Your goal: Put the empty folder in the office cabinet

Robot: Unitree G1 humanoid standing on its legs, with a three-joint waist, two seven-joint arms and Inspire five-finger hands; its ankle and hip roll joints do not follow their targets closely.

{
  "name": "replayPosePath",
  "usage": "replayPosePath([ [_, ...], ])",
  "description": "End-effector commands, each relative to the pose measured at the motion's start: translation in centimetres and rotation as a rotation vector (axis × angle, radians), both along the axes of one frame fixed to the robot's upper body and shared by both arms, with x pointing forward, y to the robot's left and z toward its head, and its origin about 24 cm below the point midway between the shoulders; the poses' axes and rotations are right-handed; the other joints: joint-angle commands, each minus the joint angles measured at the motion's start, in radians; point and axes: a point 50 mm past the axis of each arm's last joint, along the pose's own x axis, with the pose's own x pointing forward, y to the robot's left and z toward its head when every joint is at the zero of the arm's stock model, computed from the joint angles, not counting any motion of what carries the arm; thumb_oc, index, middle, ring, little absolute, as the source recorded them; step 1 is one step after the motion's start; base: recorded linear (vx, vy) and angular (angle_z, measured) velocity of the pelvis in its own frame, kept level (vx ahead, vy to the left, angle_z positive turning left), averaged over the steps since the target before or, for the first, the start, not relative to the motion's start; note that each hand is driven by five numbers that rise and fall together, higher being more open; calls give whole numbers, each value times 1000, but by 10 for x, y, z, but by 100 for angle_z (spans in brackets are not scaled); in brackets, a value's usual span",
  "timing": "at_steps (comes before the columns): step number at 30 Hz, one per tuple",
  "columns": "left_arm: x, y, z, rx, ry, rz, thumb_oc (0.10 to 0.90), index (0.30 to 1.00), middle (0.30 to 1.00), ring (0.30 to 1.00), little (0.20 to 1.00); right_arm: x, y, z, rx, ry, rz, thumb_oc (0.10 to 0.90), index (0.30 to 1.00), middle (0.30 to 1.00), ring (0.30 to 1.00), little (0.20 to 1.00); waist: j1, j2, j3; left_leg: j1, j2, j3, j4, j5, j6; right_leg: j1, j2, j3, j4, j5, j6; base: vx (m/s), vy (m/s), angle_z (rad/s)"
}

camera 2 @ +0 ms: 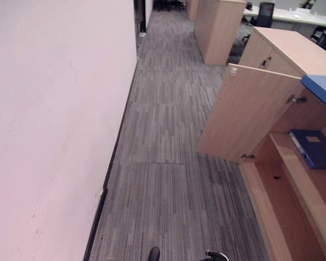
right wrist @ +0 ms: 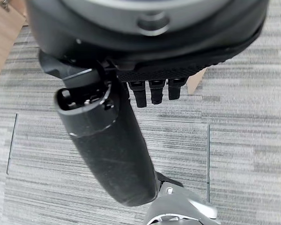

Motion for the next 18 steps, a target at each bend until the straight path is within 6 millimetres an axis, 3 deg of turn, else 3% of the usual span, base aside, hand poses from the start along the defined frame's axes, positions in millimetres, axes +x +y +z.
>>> replayPosePath([
  [1, -5, 6, 1, 34, 16, -33, 800, 900, 900, 900, 900, -4, -19, 4, -55, 3, -26, 800, 900, 900, 900, 900, 10, 11, 54, -41, -51, 5, -157, 55, 77, 66, -43, 48, 32, -79, 191, 187, -10, -24],
  [3, -5, 4, 1, 30, 16, -47, 800, 900, 900, 900, 900, -5, -18, 4, -55, 6, -13, 800, 900, 900, 900, 900, 28, 38, 50, -78, -96, -63, -317, 171, 56, 103, -5, 77, 28, -93, 185, 246, 11, -15],
  [5, -6, 3, 1, 30, 18, -53, 800, 900, 900, 900, 900, -6, -17, 3, -58, 9, -4, 800, 900, 900, 900, 900, 39, 46, 55, -91, -118, -92, -378, 202, 55, 123, 8, 95, 29, -104, 182, 232, 16, -46],
  [6, -7, 1, 0, 22, 19, -61, 800, 900, 900, 900, 900, -7, -15, 2, -57, 17, 17, 800, 900, 900, 900, 900, 57, 64, 51, -146, -158, -160, -474, 241, 54, 149, 38, 144, 31, -123, 171, 191, 18, -73],
  [7, -7, 1, 0, 23, 19, -61, 800, 900, 900, 900, 900, -7, -15, 2, -57, 17, 17, 800, 900, 900, 900, 900, 60, 62, 55, -139, -158, -157, -479, 242, 54, 154, 36, 146, 30, -124, 171, 379, 46, -79],
  [8, -11, -1, -1, 14, 30, -58, 800, 900, 900, 900, 900, -13, -13, 0, -49, 36, 21, 800, 900, 900, 900, 900, 69, 75, 55, -168, -178, -213, -541, 278, 42, 176, 68, 206, 38, -140, 160, 275, 49, -51],
  [14, -28, 1, -1, 3, 77, -37, 800, 900, 900, 900, 900, -37, -9, -5, -26, 109, 33, 800, 900, 900, 900, 900, 84, 82, 31, -150, -171, -274, -525, 352, 40, 226, 98, 345, 56, -181, 158, 297, 132, -120],
  [16, -30, 1, -2, 3, 93, -49, 800, 900, 900, 900, 900, -40, -8, -6, -23, 122, 41, 800, 900, 900, 900, 900, 81, 80, 25, -148, -169, -272, -499, 360, 43, 233, 90, 358, 56, -187, 161, 246, 190, -96],
  [18, -36, 3, -1, 6, 119, -64, 800, 900, 900, 900, 900, -47, -3, -8, -1, 146, 58, 800, 900, 900, 900, 900, 77, 69, 0, -140, -164, -221, -418, 335, 62, 260, 40, 361, 58, -215, 184, 352, 312, -59],
])
